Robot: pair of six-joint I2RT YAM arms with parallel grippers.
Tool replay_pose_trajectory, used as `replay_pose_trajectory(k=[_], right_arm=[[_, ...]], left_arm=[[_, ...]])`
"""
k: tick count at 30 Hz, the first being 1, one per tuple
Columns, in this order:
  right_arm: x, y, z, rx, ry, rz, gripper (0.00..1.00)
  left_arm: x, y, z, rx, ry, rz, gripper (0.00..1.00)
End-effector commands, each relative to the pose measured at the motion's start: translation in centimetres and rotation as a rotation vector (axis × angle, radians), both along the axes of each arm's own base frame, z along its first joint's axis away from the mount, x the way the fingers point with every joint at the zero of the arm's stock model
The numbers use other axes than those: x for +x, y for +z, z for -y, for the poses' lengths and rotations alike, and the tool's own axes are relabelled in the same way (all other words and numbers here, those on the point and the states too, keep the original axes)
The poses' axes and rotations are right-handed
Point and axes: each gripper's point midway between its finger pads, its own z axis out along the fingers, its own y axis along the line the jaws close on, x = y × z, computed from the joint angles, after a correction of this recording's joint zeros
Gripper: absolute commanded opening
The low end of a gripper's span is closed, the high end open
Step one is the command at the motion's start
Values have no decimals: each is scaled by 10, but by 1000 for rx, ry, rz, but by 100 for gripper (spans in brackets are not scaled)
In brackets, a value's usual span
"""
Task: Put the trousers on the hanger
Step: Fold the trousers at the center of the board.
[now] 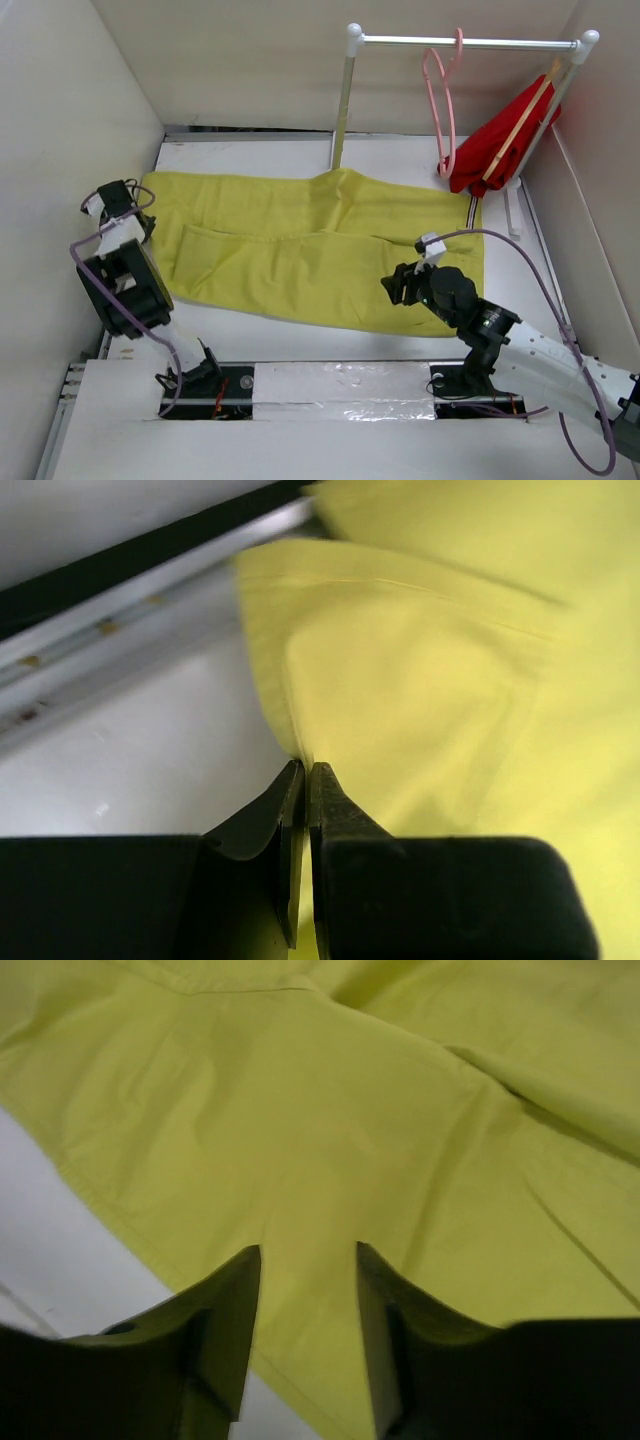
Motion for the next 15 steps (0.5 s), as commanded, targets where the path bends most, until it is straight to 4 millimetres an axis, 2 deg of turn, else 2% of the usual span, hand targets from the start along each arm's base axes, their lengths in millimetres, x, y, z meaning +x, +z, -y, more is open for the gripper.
replay_pose_trajectory(k=[1, 2, 3, 4, 5, 6, 7, 8, 9, 10, 11, 12, 13, 14, 15], right_arm=[[17, 6, 32, 11, -238, -11, 58], [19, 4, 38, 16, -272, -19, 61], [22, 5, 44, 27, -307, -18, 61], [27, 4, 53, 41, -348, -23, 61], [28, 0, 57, 45, -361, -36, 59], [31, -2, 61, 54, -379, -46, 59], [39, -5, 76, 66, -439, -55, 58], [41, -15, 83, 67, -463, -75, 57], [42, -20, 86, 85, -465, -97, 57], [46, -23, 93, 105, -496, -108, 57], [53, -28, 116, 113, -574, -115, 57], [54, -33, 124, 119, -592, -132, 57], [58, -32, 134, 121, -620, -126, 58], [63, -33, 158, 127, -700, -124, 58], [65, -33, 167, 135, -717, -128, 58]], left_arm=[[26, 106, 43, 89, -65, 286, 0], [25, 125, 50, 116, -66, 324, 0], [20, 161, 63, 150, -81, 414, 0], [16, 170, 74, 161, -102, 445, 0], [10, 206, 96, 184, -145, 546, 0], [5, 219, 109, 187, -175, 592, 0], [-2, 223, 122, 181, -207, 616, 0], [-7, 234, 146, 169, -267, 658, 0], [-14, 245, 161, 164, -317, 707, 0], [-31, 263, 176, 170, -365, 781, 0], [-40, 272, 191, 152, -425, 824, 0], [-58, 289, 201, 155, -462, 891, 0], [-65, 287, 210, 138, -507, 904, 0], [-74, 291, 216, 135, -536, 928, 0], [-81, 291, 227, 117, -595, 940, 0]])
